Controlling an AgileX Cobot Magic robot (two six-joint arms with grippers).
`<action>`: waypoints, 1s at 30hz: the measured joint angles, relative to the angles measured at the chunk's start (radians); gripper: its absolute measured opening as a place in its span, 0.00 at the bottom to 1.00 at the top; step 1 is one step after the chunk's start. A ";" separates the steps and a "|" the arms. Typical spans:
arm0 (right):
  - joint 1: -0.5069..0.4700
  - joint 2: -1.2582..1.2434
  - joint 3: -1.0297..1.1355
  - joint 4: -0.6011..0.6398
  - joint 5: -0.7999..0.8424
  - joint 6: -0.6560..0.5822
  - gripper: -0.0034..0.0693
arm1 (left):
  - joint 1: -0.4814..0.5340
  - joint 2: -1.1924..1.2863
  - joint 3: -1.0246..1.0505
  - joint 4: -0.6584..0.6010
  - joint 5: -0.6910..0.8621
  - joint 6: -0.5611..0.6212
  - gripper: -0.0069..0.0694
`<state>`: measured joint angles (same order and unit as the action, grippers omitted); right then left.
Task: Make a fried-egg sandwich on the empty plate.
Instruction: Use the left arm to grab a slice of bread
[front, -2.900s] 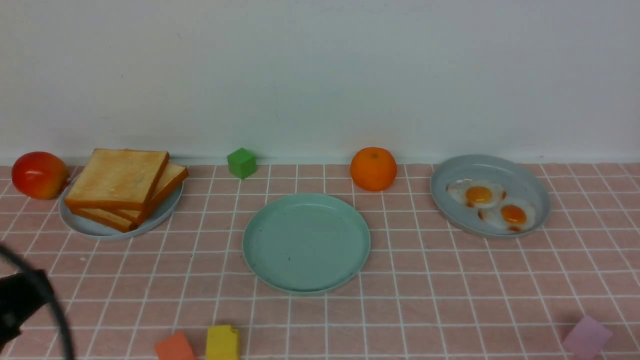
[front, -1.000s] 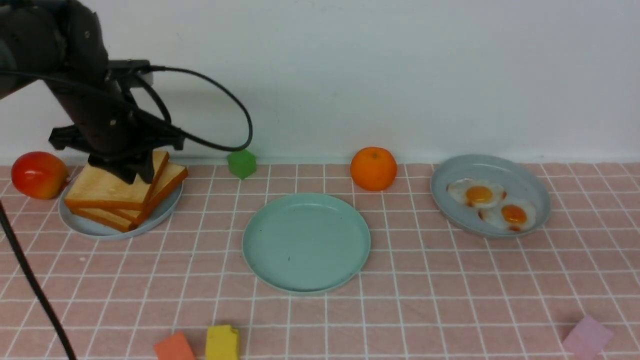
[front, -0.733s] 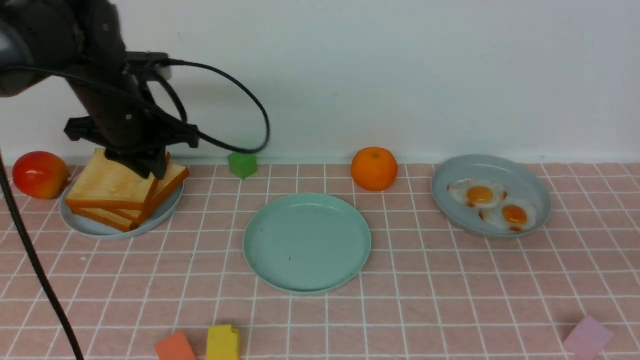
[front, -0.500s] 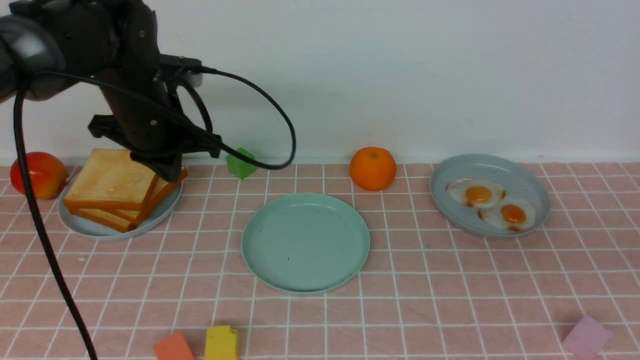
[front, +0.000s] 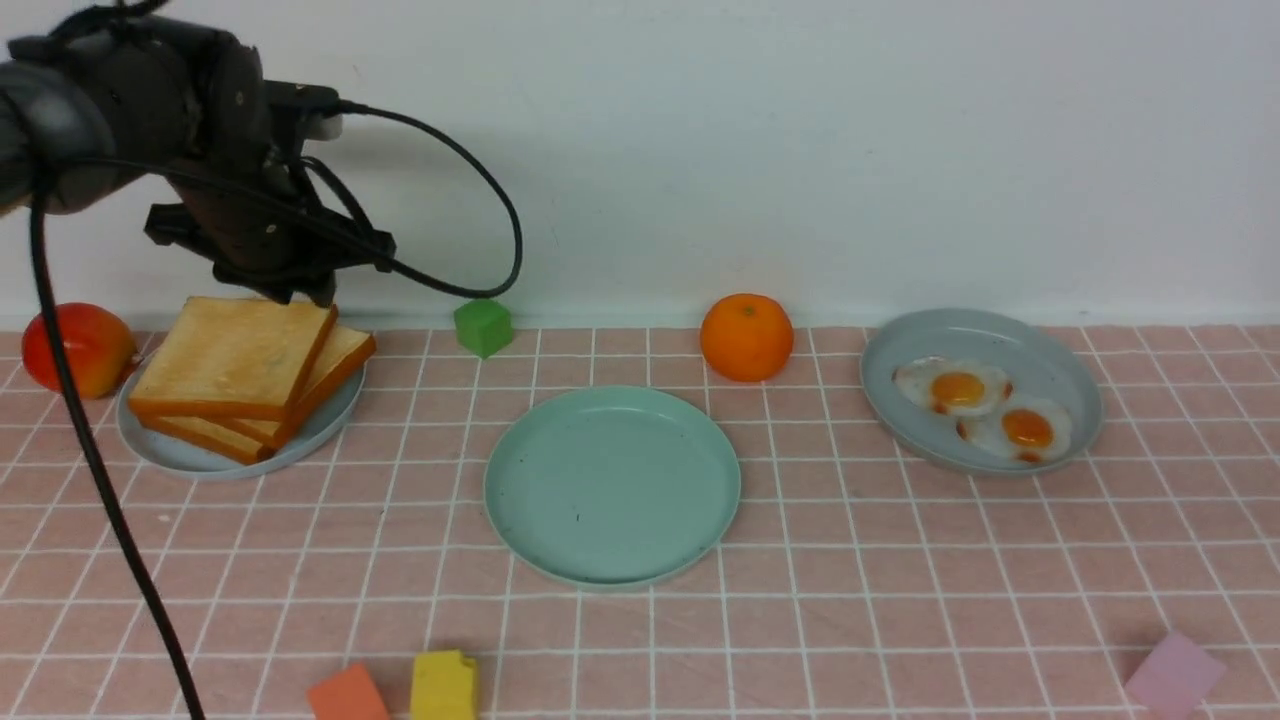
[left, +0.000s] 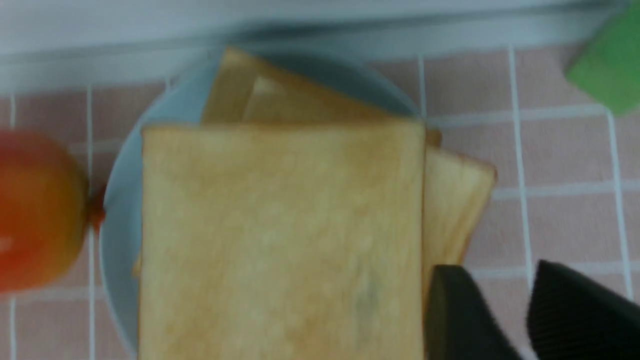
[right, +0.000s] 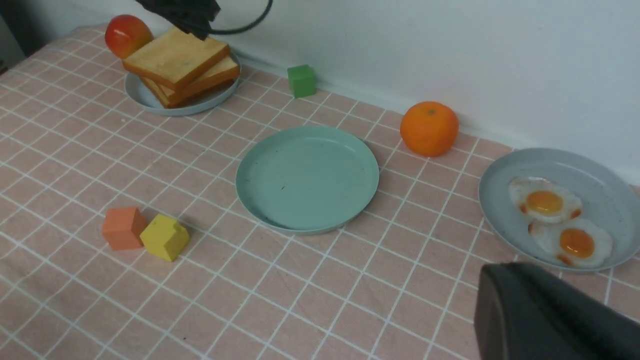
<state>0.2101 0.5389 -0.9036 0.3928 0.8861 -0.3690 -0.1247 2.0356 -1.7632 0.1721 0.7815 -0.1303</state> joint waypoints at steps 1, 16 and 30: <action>0.000 0.000 0.000 0.000 0.000 0.000 0.06 | 0.000 0.017 -0.002 0.023 -0.037 -0.001 0.50; 0.000 0.000 0.001 0.038 0.063 0.017 0.08 | -0.001 0.176 -0.012 0.306 -0.175 -0.205 0.61; 0.000 0.000 0.001 0.038 0.071 0.026 0.10 | -0.001 0.177 -0.013 0.327 -0.163 -0.264 0.20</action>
<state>0.2101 0.5389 -0.9027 0.4311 0.9569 -0.3434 -0.1258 2.2130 -1.7759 0.4986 0.6190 -0.3947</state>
